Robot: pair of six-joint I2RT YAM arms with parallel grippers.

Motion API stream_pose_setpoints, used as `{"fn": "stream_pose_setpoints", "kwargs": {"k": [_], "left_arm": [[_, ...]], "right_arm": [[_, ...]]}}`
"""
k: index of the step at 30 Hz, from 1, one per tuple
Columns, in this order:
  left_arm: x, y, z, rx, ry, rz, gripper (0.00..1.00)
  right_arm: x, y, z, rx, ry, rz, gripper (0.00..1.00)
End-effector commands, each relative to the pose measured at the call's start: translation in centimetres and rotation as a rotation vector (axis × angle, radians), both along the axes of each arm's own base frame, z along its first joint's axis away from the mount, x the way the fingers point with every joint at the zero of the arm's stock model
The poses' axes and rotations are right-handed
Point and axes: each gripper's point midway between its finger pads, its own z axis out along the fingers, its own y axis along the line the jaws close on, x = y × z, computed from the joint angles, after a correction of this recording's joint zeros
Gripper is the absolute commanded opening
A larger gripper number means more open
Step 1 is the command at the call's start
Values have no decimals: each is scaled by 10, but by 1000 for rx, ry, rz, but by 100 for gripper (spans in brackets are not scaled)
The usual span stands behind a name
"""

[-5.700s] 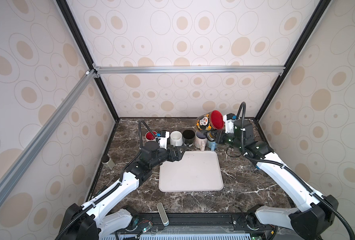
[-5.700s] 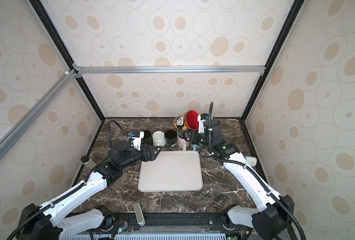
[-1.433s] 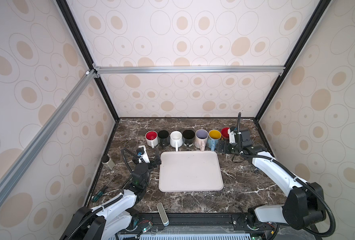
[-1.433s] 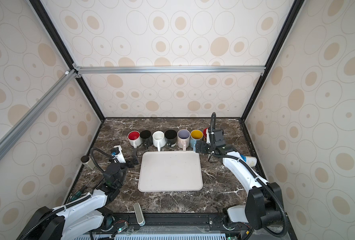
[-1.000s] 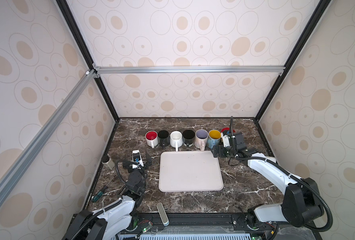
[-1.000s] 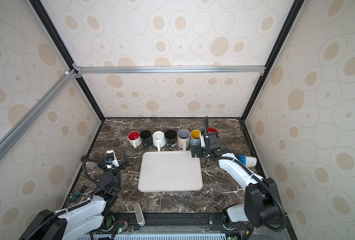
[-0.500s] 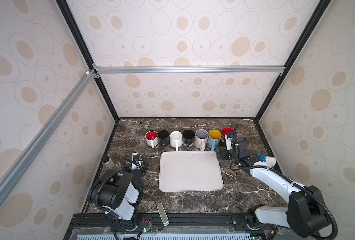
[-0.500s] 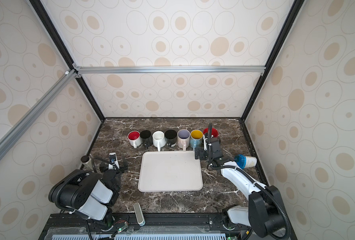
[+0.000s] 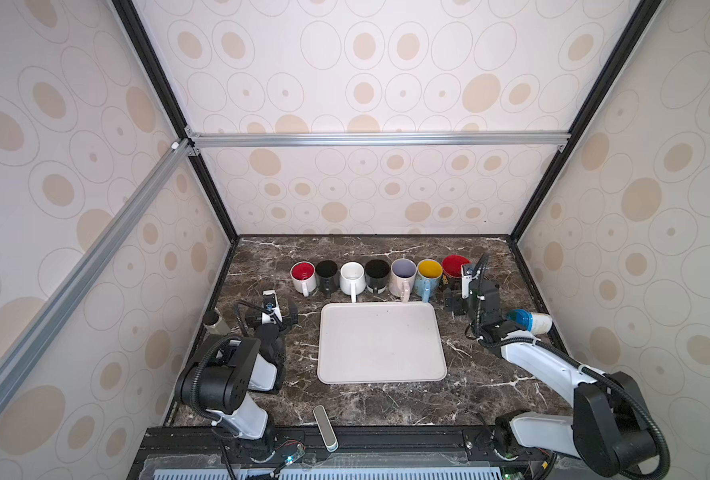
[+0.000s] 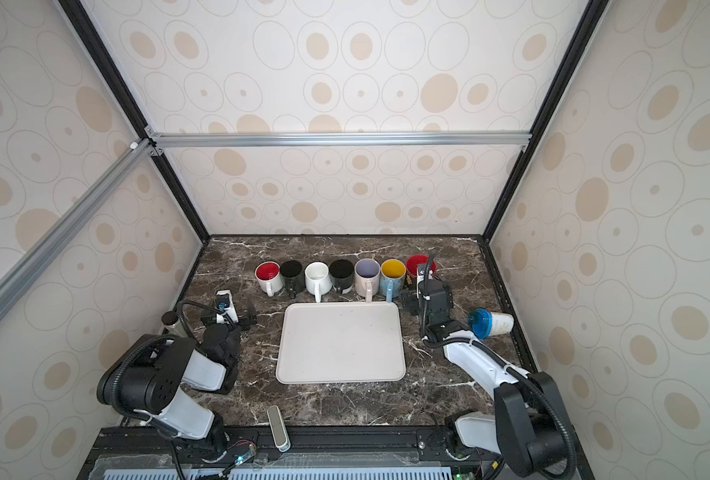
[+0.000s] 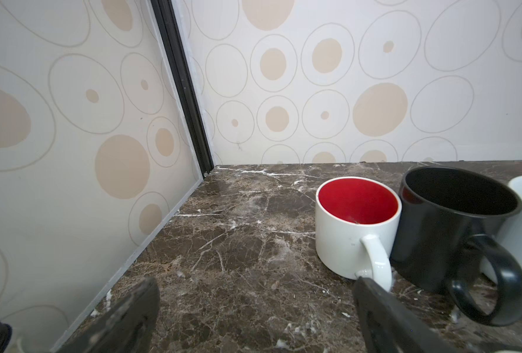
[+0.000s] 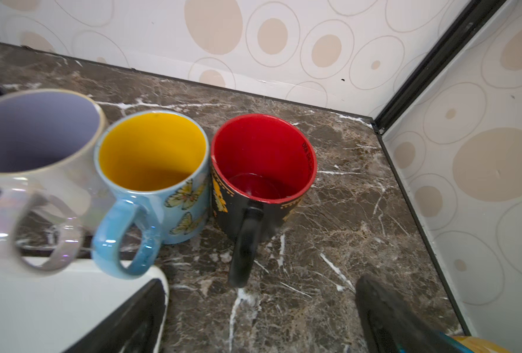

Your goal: Turn the mug right side up

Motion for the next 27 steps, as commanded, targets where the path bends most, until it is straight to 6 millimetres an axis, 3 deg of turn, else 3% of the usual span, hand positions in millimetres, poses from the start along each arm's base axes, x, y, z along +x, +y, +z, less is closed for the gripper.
{"fn": "stream_pose_setpoints", "kwargs": {"k": [1, 6, 7, 10, 13, 27], "left_arm": [[5, -3, 4, -13, -9, -28, 100], [5, -10, 5, -4, -9, -77, 100], [5, -13, 5, 2, -11, -97, 100], [6, -14, 5, 1, -8, -103, 100], [11, -12, 2, -13, 10, -108, 100], [13, -8, 0, -24, 19, -100, 100]], "right_arm": [[5, -22, -18, -28, -65, -54, 99], [-1, -43, -56, 114, -166, -58, 99], [0, -46, -52, 116, -226, -59, 99], [0, -32, -61, 130, -113, 25, 99], [12, -38, -65, 148, -61, -7, 98], [12, -41, -66, 163, -60, -3, 99]]}}
